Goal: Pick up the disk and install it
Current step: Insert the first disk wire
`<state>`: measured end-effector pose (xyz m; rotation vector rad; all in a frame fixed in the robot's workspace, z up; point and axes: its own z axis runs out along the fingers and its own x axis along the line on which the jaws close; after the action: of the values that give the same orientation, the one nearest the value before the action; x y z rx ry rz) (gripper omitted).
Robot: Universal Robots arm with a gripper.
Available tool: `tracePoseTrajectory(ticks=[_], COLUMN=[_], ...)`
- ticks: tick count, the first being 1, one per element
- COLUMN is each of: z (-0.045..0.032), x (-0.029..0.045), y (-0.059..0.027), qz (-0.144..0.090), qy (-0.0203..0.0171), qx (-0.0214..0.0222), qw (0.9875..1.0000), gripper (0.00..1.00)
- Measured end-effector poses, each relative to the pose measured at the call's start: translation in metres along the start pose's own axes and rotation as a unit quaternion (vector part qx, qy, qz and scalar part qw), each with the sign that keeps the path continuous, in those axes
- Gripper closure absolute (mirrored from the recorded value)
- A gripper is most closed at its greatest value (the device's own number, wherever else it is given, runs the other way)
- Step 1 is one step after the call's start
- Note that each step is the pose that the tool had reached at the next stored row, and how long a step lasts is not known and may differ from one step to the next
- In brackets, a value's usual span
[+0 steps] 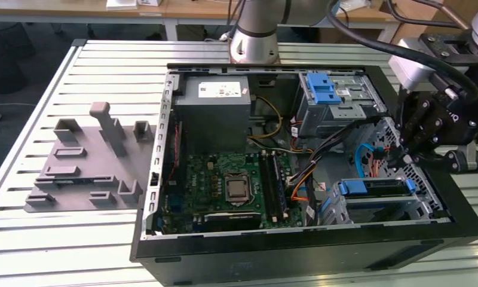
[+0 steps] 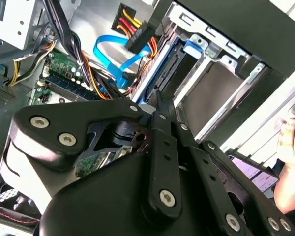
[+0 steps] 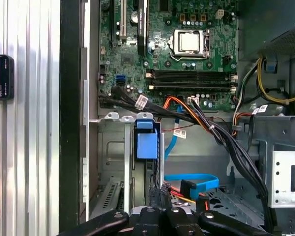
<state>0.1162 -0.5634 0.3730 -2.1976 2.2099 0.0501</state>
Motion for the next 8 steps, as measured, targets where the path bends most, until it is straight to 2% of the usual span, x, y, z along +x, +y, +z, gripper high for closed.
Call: tracePoseTrajectory(ticks=[8], z=[0.0014], x=[-0.0054], y=[-0.0049], qz=[0.0], qy=[0.0], qx=[0.0], qw=[1.0], gripper=[0.89])
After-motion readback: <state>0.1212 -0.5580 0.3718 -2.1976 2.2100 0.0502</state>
